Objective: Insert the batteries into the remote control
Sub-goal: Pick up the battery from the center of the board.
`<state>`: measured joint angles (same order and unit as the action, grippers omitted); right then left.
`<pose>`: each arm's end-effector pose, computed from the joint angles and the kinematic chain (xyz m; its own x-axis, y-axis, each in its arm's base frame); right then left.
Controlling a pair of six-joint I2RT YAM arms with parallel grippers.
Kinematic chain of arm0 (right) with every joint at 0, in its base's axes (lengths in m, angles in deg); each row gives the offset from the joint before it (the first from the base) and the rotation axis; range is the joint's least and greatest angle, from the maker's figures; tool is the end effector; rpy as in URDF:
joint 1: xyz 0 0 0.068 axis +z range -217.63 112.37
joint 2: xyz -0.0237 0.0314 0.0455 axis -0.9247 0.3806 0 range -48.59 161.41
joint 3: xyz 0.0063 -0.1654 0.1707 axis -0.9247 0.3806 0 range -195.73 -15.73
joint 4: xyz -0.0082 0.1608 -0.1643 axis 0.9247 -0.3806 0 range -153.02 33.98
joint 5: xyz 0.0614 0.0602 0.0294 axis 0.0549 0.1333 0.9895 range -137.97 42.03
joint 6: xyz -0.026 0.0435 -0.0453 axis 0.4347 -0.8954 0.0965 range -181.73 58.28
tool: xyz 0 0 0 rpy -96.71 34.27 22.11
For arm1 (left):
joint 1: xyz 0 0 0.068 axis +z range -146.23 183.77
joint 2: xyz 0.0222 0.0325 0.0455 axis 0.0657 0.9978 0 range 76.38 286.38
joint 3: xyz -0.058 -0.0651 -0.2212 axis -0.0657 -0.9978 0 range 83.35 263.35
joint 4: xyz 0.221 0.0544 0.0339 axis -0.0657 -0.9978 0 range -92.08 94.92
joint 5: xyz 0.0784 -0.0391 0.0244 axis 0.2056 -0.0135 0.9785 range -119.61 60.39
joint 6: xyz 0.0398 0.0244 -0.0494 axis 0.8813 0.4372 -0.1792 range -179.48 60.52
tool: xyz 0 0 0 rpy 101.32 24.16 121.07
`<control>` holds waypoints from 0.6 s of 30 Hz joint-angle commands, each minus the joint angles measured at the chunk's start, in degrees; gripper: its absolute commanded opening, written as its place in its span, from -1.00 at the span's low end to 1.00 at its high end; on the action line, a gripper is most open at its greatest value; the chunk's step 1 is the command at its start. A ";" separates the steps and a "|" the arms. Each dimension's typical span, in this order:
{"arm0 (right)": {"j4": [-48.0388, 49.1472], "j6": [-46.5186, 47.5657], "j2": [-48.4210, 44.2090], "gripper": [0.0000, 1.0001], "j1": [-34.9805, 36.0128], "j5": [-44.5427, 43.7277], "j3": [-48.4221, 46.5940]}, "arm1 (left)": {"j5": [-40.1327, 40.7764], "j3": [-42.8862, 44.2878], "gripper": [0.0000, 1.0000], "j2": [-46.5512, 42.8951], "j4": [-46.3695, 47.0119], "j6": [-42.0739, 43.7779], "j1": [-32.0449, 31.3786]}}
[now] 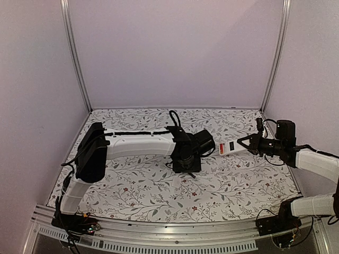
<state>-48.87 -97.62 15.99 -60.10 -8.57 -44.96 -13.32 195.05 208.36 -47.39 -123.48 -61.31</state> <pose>0.2251 0.0648 0.1910 -0.7639 0.3561 -0.5382 -0.2568 0.5974 0.7597 0.1947 -0.3826 0.1451 -0.9268 -0.0527 -0.3718 0.0045 0.9885 -0.1514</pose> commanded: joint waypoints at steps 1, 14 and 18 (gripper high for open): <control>-0.64 1.28 -0.49 -1.00 -0.32 0.74 -0.68 | 1.79 2.88 -0.03 1.88 -3.04 -2.21 0.24; -0.69 0.62 -0.56 -1.00 -0.32 2.64 -1.76 | 0.83 6.61 -0.12 5.82 -3.73 -2.55 0.38; -0.97 0.31 -1.10 -1.00 -0.33 3.01 -2.21 | 0.18 7.33 -0.15 7.05 -3.68 -2.52 0.22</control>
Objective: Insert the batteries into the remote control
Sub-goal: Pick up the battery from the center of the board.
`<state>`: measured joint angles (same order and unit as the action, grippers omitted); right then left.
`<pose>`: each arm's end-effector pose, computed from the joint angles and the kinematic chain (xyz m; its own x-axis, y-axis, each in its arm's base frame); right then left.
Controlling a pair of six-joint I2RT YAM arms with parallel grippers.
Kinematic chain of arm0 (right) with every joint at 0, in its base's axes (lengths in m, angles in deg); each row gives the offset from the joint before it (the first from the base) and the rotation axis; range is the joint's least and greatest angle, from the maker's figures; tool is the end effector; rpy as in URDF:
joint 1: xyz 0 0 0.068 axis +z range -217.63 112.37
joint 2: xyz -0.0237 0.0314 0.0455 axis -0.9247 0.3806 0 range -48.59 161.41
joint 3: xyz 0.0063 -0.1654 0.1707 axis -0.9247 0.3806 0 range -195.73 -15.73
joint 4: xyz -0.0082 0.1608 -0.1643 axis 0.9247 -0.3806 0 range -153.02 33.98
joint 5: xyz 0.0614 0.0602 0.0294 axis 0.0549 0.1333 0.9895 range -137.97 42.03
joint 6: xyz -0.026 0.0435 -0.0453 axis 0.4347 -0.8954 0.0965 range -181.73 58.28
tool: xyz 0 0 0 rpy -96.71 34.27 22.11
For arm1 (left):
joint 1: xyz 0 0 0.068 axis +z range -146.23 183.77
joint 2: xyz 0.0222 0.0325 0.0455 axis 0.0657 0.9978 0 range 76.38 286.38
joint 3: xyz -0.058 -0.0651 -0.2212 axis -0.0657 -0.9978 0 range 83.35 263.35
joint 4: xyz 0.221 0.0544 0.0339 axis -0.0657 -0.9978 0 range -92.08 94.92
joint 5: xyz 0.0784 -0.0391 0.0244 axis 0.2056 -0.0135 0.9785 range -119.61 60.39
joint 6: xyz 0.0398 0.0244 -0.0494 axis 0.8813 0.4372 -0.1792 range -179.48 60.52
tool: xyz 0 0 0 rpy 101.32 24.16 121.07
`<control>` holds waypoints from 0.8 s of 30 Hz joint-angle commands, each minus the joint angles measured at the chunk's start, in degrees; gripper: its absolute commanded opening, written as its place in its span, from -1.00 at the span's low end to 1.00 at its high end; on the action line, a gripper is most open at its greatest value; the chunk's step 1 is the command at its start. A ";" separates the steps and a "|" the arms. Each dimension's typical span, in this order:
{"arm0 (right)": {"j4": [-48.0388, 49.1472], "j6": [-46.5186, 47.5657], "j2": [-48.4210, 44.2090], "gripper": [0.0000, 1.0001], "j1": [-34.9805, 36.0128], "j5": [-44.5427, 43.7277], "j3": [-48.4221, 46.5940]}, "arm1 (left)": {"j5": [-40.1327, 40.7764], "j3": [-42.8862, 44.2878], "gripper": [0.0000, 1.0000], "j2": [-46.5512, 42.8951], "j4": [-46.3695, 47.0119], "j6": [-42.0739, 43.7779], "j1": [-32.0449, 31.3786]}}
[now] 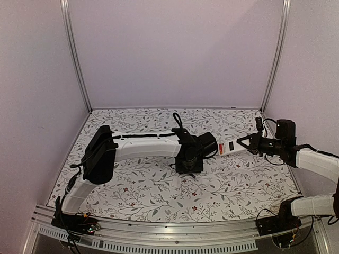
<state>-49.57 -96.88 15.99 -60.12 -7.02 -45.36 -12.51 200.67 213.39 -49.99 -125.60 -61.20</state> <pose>0.2244 0.0657 0.1924 -0.7723 0.3369 -0.5386 -0.2753 0.5865 0.7617 0.2004 -0.3911 0.1323 -0.9268 -0.0810 -0.3668 -0.0360 0.9911 -0.1279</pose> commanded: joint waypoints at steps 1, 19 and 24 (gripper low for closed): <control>-0.30 -0.44 -1.12 -1.00 -0.26 1.54 -1.83 | -0.73 1.87 -0.15 2.38 -1.11 -0.40 0.11; -1.63 0.31 -0.09 -1.00 -0.30 2.69 -2.78 | -2.66 3.03 -0.62 5.55 -1.67 2.94 1.24; -3.11 0.85 0.02 -1.00 -0.31 3.29 -3.31 | -3.66 2.01 -0.91 5.46 -1.60 7.17 3.00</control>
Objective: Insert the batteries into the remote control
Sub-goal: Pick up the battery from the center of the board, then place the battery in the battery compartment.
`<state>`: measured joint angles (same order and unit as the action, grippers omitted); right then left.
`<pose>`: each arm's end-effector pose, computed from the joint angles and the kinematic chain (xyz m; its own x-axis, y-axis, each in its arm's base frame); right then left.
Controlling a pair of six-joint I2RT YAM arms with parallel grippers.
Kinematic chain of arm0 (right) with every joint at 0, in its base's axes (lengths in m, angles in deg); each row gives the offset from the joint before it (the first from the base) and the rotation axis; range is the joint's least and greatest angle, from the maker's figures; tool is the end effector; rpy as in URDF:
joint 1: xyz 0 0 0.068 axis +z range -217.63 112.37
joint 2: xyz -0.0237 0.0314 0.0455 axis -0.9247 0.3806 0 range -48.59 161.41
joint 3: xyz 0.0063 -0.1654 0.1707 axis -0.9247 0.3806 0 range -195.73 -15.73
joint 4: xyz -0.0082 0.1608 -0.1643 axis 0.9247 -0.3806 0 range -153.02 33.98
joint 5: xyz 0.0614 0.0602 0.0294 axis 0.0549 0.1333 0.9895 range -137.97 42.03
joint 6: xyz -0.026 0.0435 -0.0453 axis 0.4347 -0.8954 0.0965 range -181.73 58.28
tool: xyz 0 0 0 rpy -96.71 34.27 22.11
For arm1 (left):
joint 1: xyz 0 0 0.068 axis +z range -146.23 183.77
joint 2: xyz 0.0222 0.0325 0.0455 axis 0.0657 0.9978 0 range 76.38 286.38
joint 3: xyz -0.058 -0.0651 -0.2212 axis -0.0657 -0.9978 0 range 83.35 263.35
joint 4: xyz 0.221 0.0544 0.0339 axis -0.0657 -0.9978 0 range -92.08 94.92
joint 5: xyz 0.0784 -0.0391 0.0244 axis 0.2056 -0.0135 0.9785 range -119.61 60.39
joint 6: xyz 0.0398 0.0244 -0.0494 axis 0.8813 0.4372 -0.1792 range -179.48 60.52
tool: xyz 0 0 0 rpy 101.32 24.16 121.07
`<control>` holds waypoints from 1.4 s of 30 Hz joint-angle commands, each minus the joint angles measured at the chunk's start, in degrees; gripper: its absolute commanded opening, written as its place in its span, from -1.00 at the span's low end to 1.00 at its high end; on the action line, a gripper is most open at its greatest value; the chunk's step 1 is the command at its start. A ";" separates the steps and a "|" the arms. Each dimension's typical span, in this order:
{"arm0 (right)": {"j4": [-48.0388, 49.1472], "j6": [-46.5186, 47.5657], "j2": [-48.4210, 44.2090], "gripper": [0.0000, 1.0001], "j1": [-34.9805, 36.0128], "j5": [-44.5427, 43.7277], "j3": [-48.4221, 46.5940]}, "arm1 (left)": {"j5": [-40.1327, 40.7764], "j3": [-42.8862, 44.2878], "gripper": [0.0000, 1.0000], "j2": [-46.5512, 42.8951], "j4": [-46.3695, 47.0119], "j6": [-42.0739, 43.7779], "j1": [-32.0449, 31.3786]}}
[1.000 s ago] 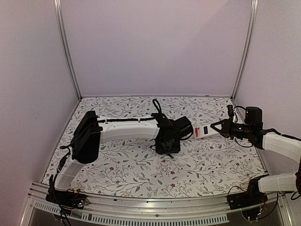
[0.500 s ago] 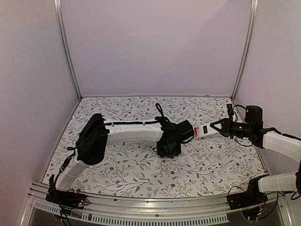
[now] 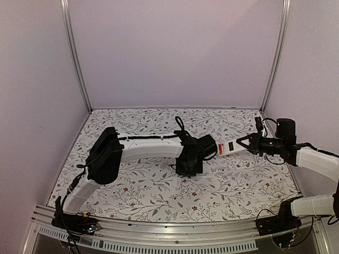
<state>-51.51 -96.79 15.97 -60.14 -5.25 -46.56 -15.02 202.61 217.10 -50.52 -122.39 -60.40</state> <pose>0.2240 0.0669 0.1960 -0.7883 0.3222 -0.5242 -0.2810 0.5695 0.7725 0.2057 -0.3932 0.1126 -0.9466 -0.0220 -0.3217 0.0074 0.9959 -0.0899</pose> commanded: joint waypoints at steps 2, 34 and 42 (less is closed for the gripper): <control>-1.67 0.92 0.26 -1.00 -0.24 1.85 -2.34 | -1.54 -0.20 -1.00 1.56 -0.72 5.82 2.80; -16.87 4.16 10.28 -1.00 17.89 13.19 -15.70 | -27.11 -65.59 -1.00 -60.46 66.16 76.33 8.17; -16.46 1.60 17.79 -1.00 25.18 17.37 -20.56 | -45.92 -69.37 -1.00 -66.36 64.40 83.31 7.75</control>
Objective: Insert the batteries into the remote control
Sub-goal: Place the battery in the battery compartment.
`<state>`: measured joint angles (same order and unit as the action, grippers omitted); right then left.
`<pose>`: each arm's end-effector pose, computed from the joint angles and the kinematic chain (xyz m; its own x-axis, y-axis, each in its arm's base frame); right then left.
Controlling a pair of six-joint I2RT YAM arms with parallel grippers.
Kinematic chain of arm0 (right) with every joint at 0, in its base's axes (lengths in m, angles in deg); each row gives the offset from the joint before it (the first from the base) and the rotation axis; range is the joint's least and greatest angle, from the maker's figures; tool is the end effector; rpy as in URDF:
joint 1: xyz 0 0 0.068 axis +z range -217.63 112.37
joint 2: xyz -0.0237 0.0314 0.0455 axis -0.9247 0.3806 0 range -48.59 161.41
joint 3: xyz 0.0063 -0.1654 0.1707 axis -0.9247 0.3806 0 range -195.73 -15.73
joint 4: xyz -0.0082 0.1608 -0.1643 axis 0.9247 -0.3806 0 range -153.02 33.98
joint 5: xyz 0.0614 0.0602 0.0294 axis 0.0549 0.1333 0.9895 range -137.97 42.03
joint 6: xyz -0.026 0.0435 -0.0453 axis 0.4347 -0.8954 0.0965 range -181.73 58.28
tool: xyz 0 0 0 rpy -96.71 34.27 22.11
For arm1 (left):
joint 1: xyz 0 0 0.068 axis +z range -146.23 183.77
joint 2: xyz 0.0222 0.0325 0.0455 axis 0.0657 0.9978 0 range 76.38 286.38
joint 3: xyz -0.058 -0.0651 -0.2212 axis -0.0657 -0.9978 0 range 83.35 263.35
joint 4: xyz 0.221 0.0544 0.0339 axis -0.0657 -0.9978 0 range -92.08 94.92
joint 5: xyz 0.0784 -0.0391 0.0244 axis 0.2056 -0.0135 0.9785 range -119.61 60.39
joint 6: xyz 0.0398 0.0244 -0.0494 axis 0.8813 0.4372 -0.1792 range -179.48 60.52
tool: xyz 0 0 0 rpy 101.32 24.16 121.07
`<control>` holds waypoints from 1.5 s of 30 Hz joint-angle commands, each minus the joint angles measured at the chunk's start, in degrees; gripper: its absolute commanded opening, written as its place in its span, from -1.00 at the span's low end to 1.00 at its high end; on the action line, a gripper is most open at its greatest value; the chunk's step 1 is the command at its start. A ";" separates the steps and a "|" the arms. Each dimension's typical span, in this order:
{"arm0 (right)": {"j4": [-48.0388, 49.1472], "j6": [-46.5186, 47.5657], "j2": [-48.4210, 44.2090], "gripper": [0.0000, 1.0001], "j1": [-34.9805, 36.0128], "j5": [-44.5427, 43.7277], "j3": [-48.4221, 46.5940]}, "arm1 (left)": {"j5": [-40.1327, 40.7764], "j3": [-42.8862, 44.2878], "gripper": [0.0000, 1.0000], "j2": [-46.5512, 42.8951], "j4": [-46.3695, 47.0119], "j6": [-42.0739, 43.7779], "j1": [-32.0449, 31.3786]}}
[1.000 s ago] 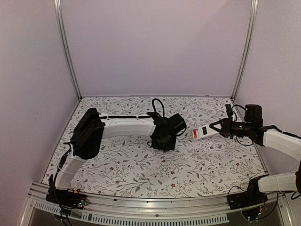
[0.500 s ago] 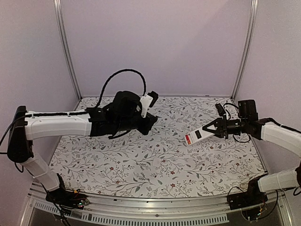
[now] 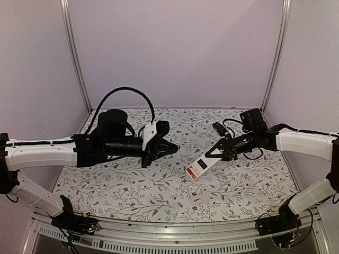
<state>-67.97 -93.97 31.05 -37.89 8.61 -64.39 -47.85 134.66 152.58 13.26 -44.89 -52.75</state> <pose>0.2094 0.1722 0.2093 -0.9290 -0.1922 -0.3161 -0.3644 0.3282 0.8715 0.1531 -0.2623 0.2642 0.0891 0.2989 -0.9501 0.9663 0.2052 0.1552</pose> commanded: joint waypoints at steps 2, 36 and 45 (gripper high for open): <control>0.03 -1.89 3.82 -1.00 4.26 4.20 -3.81 | -15.99 -1.20 -1.00 -2.10 -0.94 7.38 -0.50; 5.27 -9.12 12.76 -1.00 13.25 9.71 -9.32 | -22.45 6.88 -1.00 9.00 -18.75 24.03 -5.37; 7.07 -10.63 12.39 -1.00 13.54 10.33 -8.73 | -19.93 6.88 -1.00 10.09 -20.41 27.36 -5.42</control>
<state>-63.01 -103.37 43.40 -24.87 17.35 -72.46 -69.32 140.60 161.63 -5.29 -19.95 -57.42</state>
